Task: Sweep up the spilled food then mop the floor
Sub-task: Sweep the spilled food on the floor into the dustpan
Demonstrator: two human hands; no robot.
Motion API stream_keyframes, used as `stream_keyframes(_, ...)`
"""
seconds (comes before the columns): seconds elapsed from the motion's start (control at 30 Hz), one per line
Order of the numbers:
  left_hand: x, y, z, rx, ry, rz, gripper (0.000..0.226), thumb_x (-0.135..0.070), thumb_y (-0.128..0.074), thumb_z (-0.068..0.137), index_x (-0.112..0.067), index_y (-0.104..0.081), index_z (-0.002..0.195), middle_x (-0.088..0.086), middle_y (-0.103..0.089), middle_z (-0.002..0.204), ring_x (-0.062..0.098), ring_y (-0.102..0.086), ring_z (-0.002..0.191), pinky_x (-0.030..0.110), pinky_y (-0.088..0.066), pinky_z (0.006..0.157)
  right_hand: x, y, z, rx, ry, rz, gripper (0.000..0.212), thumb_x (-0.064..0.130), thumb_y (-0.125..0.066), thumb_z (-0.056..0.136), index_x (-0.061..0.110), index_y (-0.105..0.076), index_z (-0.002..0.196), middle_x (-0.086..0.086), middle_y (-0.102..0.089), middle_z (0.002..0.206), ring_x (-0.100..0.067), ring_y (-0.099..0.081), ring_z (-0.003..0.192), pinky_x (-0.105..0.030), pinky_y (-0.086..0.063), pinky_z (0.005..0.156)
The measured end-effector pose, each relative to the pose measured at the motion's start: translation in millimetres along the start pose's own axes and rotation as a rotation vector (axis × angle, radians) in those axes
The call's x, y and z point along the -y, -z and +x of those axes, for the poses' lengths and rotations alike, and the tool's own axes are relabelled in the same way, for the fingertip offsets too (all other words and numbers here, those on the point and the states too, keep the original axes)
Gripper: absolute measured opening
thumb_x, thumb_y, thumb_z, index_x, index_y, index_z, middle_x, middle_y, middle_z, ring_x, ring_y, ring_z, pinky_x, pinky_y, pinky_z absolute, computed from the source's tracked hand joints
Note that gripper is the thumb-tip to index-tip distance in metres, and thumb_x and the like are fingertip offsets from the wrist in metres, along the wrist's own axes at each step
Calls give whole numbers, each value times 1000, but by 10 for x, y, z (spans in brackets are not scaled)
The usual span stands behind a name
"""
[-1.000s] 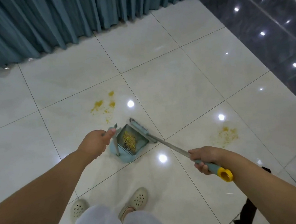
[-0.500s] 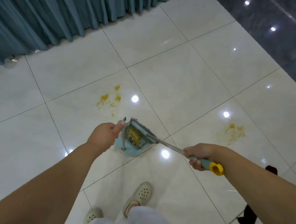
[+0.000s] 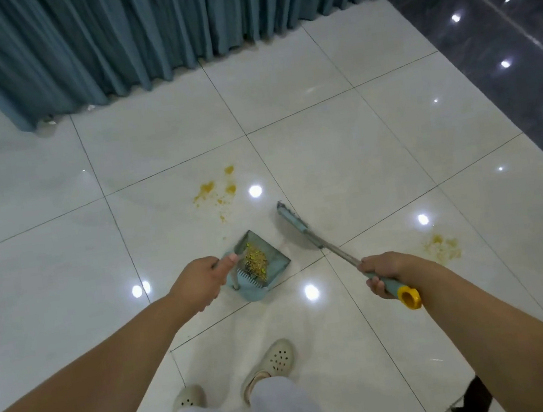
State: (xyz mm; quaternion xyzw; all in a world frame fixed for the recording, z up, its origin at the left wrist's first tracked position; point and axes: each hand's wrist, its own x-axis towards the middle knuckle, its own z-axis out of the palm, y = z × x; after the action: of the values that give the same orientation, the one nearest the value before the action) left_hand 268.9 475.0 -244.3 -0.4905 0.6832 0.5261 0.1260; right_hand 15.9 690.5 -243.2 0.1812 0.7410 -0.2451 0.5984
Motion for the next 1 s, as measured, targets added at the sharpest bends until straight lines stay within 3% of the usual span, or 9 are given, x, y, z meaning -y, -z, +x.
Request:
stream_keyframes(0.23, 124, 39, -56, -3, 25, 111, 55, -58, -40, 92, -10, -52, 69, 3, -48, 55, 15, -43, 45, 21, -34, 42, -42, -340, 180, 9, -61, -146, 15, 15, -49, 99, 2, -47, 91, -10, -47, 65, -9, -39, 25, -13, -37, 30)
stream_keyframes(0.47, 131, 54, -27, -7, 7, 115, 54, -57, -41, 93, -10, -52, 69, 6, -49, 57, 17, -43, 46, 21, -34, 42, -207, -183, -116, 196, -96, -107, 13, 9, -48, 95, 7, -45, 107, -6, -43, 50, -8, -35, 34, -15, -34, 29)
stream_keyframes(0.67, 167, 48, -86, 19, 0, 99, 54, -56, -40, 93, -8, -52, 71, 6, -47, 56, 17, -42, 45, 22, -35, 40, -219, -11, -230, 97, -36, -151, 28, 10, -48, 94, 7, -49, 122, -8, -46, 59, -8, -37, 36, -14, -35, 31)
stream_keyframes(0.8, 256, 123, -156, 35, 11, 55, 55, -57, -42, 93, -7, -52, 72, 7, -46, 55, 17, -39, 44, 22, -33, 40, -204, -72, -143, 51, -15, -109, 11, 15, -50, 97, 9, -50, 106, -8, -45, 62, -8, -37, 31, -13, -36, 30)
stream_keyframes(1.0, 495, 296, -314, 35, 31, 79, 55, -59, -45, 90, -8, -53, 71, 8, -47, 57, 15, -37, 42, 19, -31, 39, -254, -358, 64, 24, -23, -77, 14, 15, -52, 97, 4, -46, 92, -10, -46, 63, -9, -38, 27, -14, -38, 31)
